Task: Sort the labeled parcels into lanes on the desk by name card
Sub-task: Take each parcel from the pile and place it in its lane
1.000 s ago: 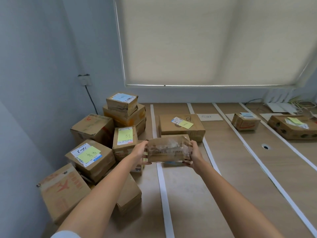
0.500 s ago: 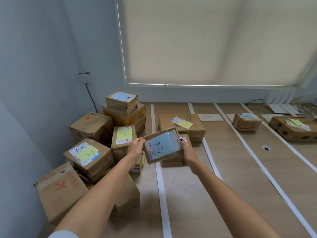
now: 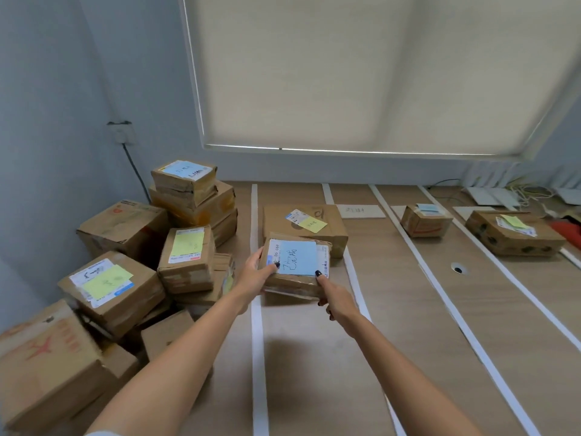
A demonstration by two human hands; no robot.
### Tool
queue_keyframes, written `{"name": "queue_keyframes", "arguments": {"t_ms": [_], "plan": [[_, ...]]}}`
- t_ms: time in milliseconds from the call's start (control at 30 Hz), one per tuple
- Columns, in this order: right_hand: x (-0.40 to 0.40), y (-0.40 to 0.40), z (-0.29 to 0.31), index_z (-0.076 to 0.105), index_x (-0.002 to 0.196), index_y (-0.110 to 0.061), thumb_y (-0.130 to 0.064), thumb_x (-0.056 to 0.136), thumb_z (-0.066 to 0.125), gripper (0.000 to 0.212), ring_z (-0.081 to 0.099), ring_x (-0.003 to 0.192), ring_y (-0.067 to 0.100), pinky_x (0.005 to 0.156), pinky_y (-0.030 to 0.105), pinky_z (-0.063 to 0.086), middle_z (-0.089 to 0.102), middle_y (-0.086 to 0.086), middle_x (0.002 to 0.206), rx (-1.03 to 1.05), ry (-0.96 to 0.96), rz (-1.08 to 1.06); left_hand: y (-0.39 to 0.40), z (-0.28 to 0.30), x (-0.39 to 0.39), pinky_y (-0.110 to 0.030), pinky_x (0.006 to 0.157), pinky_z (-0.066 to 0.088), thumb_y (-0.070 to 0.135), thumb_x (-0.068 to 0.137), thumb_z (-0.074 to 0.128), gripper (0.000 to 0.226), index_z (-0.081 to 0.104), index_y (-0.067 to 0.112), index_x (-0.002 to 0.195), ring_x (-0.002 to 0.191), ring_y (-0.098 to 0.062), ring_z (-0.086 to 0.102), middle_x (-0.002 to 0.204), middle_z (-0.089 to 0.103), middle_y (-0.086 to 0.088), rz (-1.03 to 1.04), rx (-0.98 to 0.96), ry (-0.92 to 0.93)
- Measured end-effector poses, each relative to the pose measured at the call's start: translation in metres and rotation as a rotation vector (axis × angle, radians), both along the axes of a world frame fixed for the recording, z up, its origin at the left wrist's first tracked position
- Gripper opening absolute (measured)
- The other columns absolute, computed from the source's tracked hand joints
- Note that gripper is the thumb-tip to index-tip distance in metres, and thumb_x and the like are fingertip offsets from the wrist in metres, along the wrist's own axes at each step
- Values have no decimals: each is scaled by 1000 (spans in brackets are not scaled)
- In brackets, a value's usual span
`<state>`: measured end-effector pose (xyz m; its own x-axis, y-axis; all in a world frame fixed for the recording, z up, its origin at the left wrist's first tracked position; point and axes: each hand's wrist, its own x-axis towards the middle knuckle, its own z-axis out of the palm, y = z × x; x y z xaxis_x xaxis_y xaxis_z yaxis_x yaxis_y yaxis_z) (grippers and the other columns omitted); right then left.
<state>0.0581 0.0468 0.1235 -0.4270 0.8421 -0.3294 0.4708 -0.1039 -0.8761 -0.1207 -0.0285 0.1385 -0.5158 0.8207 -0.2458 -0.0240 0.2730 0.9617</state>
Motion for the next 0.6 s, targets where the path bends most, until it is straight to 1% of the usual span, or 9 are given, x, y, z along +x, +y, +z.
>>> {"name": "queue_keyframes", "arguments": {"t_ms": [67, 133, 233, 300, 333, 433, 533, 600], "plan": [[17, 15, -1, 54, 105, -25, -52, 95, 37, 34, 43, 59, 10, 45, 21, 34, 54, -3, 77, 11, 22, -15, 17, -1, 17, -29, 65, 52, 21, 91, 56, 55, 34, 34, 140, 98, -20, 63, 121, 60, 1, 3, 13, -10], [41, 37, -3, 56, 100, -23, -53, 93, 40, 35, 43, 58, 11, 46, 22, 34, 54, -1, 76, 21, 53, -43, 38, -2, 43, -33, 72, 52, 22, 92, 55, 56, 32, 35, 141, 104, -23, 61, 123, 58, 2, -1, 19, 10], [91, 83, -10, 60, 82, -24, -51, 92, 43, 34, 43, 55, 11, 51, 23, 34, 55, -1, 73, 45, 83, -67, 81, -8, 96, -36, 79, 52, 24, 92, 55, 59, 28, 32, 144, 111, -21, 55, 124, 54, 5, 22, 28, 42], [116, 107, -14, 59, 75, -27, -50, 92, 44, 33, 43, 54, 10, 53, 23, 34, 55, -3, 72, 62, 94, -66, 103, -14, 122, -40, 86, 52, 23, 92, 56, 60, 29, 30, 145, 111, -21, 56, 128, 55, 3, 52, 57, 14], [135, 122, -15, 59, 74, -28, -50, 92, 44, 32, 44, 55, 10, 53, 22, 34, 55, -4, 73, 66, 96, -72, 117, -19, 142, -40, 85, 52, 23, 92, 56, 59, 29, 30, 144, 109, -20, 57, 128, 55, 1, 63, 69, -6], [199, 181, -19, 57, 73, -30, -50, 92, 43, 30, 42, 59, 11, 49, 22, 34, 53, -5, 75, 56, 98, -75, 170, -34, 211, -33, 72, 53, 23, 93, 55, 53, 32, 29, 141, 99, -15, 58, 126, 55, 1, 118, 82, -57], [259, 232, -26, 57, 74, -27, -48, 92, 43, 31, 40, 56, 14, 47, 23, 34, 52, -3, 72, 32, 63, -109, 217, -48, 276, -37, 74, 55, 22, 91, 57, 49, 39, 25, 136, 102, -19, 57, 128, 49, 5, 153, 61, -108], [294, 262, -34, 58, 79, -25, -46, 92, 43, 30, 41, 54, 15, 47, 22, 35, 54, -2, 72, -1, 56, -161, 244, -54, 312, -34, 73, 55, 22, 91, 58, 45, 41, 25, 133, 97, -14, 59, 120, 48, 9, 134, 44, -130]]}}
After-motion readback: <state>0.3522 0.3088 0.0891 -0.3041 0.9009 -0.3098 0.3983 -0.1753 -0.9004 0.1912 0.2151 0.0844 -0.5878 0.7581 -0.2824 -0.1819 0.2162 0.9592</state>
